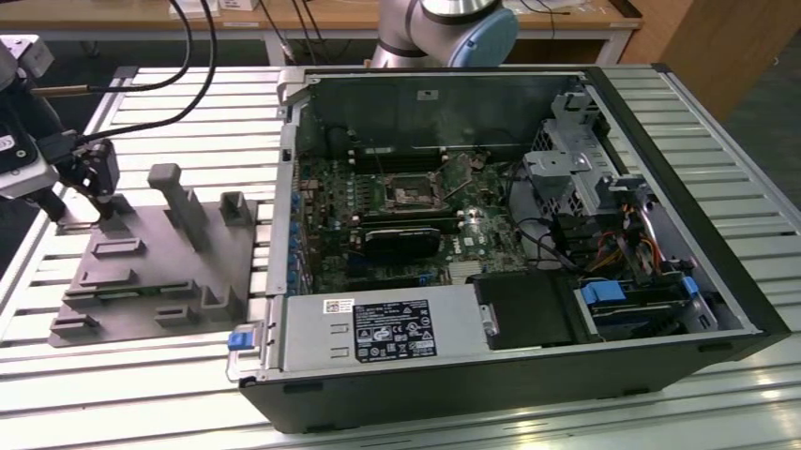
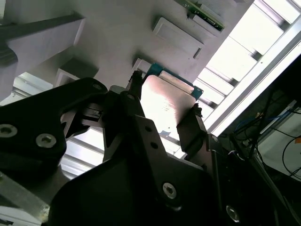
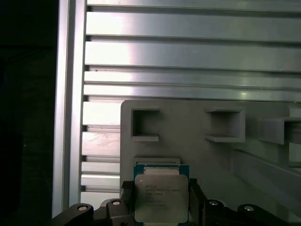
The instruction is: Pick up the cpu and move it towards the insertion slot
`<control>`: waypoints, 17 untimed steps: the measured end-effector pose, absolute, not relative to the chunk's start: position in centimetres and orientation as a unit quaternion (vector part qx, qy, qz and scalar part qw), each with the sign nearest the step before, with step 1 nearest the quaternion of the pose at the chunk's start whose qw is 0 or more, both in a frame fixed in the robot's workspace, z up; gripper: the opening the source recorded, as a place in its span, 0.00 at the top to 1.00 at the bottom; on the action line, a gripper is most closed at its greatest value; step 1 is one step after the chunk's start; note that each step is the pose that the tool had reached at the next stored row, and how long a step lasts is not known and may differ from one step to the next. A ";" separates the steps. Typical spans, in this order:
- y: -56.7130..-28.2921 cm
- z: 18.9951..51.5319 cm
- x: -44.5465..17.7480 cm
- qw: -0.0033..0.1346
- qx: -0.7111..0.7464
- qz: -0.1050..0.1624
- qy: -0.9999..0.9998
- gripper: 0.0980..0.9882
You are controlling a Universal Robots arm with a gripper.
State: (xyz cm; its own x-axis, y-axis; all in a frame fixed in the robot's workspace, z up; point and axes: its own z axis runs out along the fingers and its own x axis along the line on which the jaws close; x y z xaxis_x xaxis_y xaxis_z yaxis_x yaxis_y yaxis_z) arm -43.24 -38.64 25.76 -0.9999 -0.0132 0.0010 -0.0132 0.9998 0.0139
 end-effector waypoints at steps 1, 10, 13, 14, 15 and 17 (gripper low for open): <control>-38.6 25.8 -43.2 0.001 0.007 -0.007 -1.000 0.50; -38.4 26.2 -43.2 0.001 0.007 -0.004 -1.000 0.50; -38.3 26.4 -43.2 0.001 0.007 -0.002 -1.000 0.50; -38.3 26.4 -43.2 0.001 0.007 -0.002 -1.000 0.50; -38.3 26.4 -43.2 0.001 0.007 -0.002 -1.000 0.50; -38.2 26.6 -43.2 0.001 0.007 -0.001 -1.000 0.50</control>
